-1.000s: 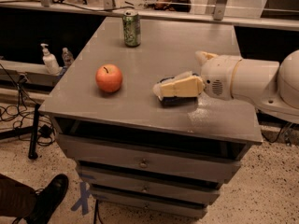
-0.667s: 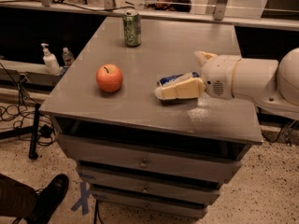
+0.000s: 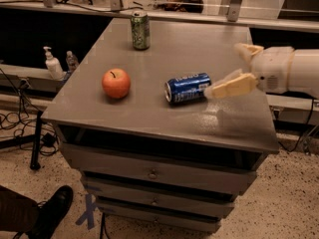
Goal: Knock pepsi can over
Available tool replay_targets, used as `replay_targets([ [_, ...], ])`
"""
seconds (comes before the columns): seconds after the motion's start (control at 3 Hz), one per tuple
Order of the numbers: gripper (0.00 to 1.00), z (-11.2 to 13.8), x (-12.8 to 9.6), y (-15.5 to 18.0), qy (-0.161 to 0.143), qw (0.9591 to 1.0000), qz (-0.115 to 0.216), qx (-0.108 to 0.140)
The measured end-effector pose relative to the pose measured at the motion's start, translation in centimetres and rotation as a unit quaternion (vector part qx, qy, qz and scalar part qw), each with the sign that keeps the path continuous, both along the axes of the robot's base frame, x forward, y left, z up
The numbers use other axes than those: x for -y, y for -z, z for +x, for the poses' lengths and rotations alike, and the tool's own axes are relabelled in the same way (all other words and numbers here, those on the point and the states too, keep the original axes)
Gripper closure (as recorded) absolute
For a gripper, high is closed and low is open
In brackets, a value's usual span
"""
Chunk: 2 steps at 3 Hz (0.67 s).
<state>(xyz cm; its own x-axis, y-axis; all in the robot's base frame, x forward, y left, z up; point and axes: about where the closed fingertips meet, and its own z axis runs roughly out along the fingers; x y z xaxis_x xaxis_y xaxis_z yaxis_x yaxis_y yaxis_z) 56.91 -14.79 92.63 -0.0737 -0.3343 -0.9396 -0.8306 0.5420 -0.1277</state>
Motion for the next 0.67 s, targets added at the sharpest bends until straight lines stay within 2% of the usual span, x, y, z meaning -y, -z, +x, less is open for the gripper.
replay_targets([
  [0.33, 0.00, 1.5, 5.5, -3.0, 0.005, 0.9994, -0.018, 0.030],
  [0.67, 0.00, 1.9, 6.6, -5.5, 0.012, 0.9984, -0.019, 0.053],
])
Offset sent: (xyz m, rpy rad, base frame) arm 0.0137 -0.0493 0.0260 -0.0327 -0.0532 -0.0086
